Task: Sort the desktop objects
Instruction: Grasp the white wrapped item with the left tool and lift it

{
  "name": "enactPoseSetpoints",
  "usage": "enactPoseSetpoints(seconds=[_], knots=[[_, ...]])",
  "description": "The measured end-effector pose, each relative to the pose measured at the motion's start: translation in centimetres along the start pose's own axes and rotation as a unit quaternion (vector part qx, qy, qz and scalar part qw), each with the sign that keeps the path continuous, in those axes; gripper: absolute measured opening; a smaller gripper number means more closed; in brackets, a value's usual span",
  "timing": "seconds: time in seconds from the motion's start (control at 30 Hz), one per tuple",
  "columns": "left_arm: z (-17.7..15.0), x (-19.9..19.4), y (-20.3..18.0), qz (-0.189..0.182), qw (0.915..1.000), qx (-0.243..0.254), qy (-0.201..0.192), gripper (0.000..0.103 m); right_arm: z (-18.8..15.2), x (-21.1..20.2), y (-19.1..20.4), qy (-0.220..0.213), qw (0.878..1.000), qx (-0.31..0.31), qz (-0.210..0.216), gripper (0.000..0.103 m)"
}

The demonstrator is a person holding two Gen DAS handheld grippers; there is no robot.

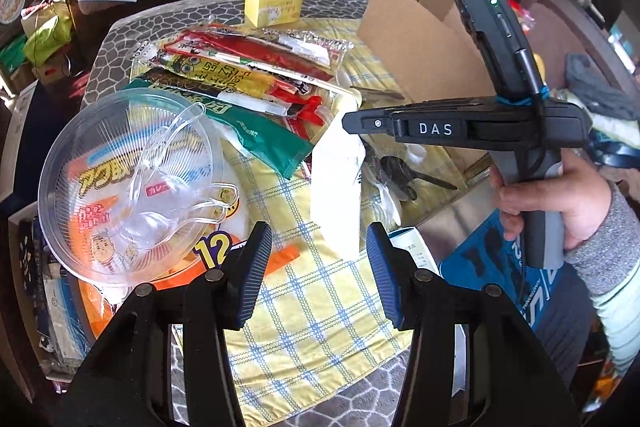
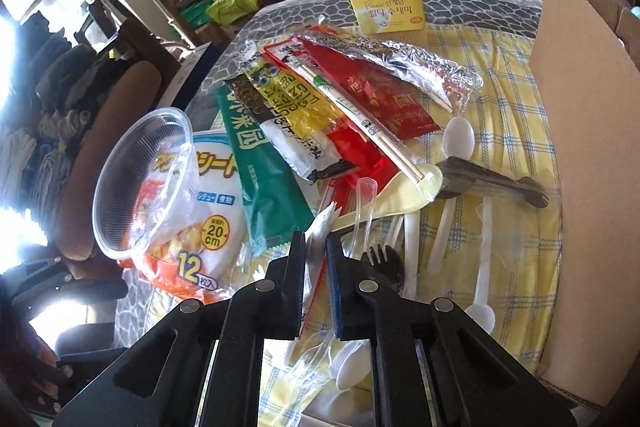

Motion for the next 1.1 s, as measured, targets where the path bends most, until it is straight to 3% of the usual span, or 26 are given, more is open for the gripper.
enactPoseSetpoints(seconds=[0.1,0.33,0.5,0.7,0.97,1.0,1.03,1.1], knots=[[0.5,0.5,-1.2,0.006,0.9999,0.013,-0.007,0.052,-0.3,-1.0,1.5,-0.004,1.0,-0.014,0.011,0.009],[2.2,2.8,-3.8,0.041,0.9986,0.03,-0.012,0.053,-1.7,-2.2,2.5,-0.007,0.999,-0.028,0.022,0.009],[2.9,4.6,-4.1,0.049,0.9987,0.013,0.003,0.052,-2.7,-3.3,0.8,-0.013,1.0,-0.012,0.025,0.01],[4.0,7.5,-4.7,0.093,0.9953,0.01,0.027,0.052,-3.4,-5.0,-1.7,-0.03,0.999,0.012,0.036,0.013],[5.2,12.1,-3.6,0.106,0.9921,-0.021,0.064,0.052,-4.4,-5.4,-3.7,-0.034,0.998,0.018,0.045,0.019],[5.2,12.5,-3.5,0.105,0.9918,-0.027,0.067,0.05,-4.5,-5.5,-3.9,-0.034,0.998,0.02,0.048,0.019],[5.2,12.7,-3.2,0.095,0.9924,-0.035,0.07,0.038,-4.6,-5.6,-4.0,-0.035,0.998,0.021,0.05,0.021],[5.2,12.6,-2.8,0.077,0.9933,-0.05,0.07,0.024,-4.7,-5.7,-4.2,-0.035,0.998,0.019,0.052,0.027]])
Point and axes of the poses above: each gripper's, at about its wrist camera, not at the fingertips, and x roughly the way its jaws point, y to its left, z to its top, the point moved 3 cm from there along x, roughly the way its jaws point, and after that the axes turned 9 degrees about y, right-handed, at the moved point
